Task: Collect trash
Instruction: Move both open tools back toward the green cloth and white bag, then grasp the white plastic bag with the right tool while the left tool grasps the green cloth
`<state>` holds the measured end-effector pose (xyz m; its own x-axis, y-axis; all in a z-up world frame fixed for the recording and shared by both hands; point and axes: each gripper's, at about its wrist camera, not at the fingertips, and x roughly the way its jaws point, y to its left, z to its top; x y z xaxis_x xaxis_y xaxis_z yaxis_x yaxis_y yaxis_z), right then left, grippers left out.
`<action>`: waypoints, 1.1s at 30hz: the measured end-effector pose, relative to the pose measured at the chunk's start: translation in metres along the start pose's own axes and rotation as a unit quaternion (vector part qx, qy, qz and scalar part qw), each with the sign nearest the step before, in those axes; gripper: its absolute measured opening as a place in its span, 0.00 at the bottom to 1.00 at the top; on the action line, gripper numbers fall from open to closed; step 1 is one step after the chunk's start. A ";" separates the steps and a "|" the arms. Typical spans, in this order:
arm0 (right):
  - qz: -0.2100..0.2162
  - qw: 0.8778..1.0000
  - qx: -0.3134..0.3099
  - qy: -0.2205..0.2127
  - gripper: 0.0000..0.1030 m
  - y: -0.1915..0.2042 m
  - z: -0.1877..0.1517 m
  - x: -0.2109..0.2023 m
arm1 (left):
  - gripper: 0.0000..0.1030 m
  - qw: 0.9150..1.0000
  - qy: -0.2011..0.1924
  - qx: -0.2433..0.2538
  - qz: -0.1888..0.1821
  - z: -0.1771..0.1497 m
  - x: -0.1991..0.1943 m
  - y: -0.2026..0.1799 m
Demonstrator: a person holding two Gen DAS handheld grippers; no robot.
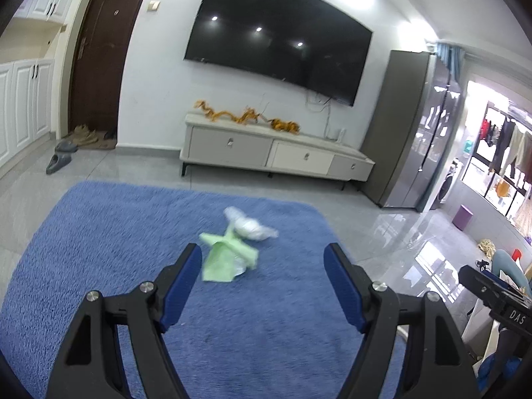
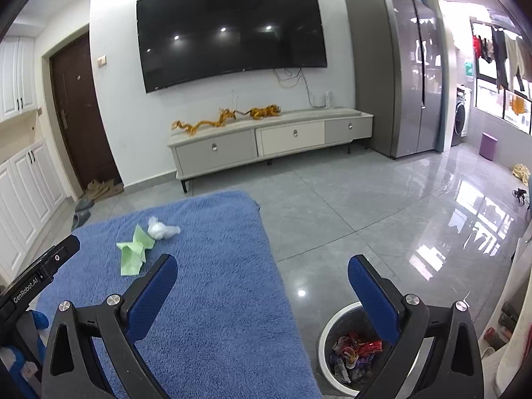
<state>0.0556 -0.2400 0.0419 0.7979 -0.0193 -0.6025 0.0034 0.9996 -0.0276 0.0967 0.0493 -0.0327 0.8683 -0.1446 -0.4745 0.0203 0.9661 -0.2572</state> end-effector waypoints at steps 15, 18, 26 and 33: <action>0.055 0.996 -0.012 0.071 1.00 0.011 -0.013 0.095 | 0.75 0.995 0.096 -0.018 0.006 -0.016 0.079 0.063; 0.071 0.994 -0.024 0.074 1.00 0.019 -0.004 0.115 | 0.75 0.994 0.108 -0.010 -0.007 -0.012 0.101 0.051; 0.130 0.985 -0.069 0.086 1.00 0.056 0.023 0.172 | 0.75 0.989 0.150 -0.017 0.002 0.007 0.170 0.045; 0.203 0.968 -0.086 0.117 0.98 0.097 0.034 0.225 | 0.44 0.984 0.173 -0.042 -0.010 -0.001 0.188 0.068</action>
<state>0.2561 -0.1465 -0.0696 0.5535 0.3510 -0.7553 -0.3990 0.9078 0.1294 0.2608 0.0874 -0.1407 0.6476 -0.2424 -0.7224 -0.0176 0.9430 -0.3322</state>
